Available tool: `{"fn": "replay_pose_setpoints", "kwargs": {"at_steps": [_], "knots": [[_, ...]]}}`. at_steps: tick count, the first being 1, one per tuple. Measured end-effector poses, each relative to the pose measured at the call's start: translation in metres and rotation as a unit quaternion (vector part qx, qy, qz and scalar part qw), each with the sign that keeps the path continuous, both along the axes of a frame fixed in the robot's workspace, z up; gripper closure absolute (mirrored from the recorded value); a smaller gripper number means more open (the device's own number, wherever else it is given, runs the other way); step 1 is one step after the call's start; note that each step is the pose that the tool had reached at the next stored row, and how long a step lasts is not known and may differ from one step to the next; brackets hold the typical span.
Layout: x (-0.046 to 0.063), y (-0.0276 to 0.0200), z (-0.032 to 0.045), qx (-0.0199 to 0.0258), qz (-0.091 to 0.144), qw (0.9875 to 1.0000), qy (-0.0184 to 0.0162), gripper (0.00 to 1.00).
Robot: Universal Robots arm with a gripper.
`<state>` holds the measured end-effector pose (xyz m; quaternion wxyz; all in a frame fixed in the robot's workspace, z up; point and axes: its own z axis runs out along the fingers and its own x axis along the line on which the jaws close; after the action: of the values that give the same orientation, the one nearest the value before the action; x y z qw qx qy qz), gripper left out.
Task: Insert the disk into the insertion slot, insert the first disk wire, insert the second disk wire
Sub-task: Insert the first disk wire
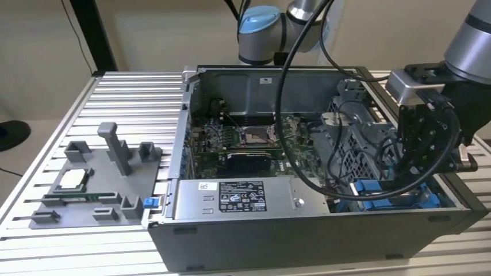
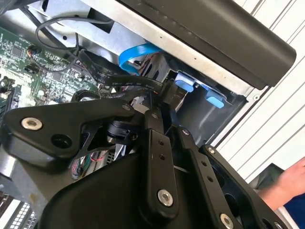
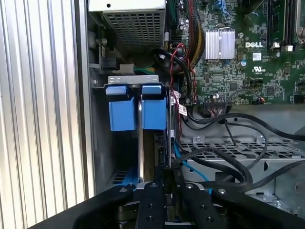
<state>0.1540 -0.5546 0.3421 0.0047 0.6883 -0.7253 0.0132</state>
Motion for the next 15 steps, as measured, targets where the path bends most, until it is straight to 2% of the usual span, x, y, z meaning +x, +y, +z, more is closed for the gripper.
{"fn": "replay_pose_setpoints", "kwargs": {"at_steps": [10,15], "knots": [[0.0004,-0.0036,0.0011,-0.0018,0.002,1.0000,0.0003,1.00],[0.0005,-0.0037,0.0007,-0.0026,0.003,1.0000,-0.0004,1.00]]}}
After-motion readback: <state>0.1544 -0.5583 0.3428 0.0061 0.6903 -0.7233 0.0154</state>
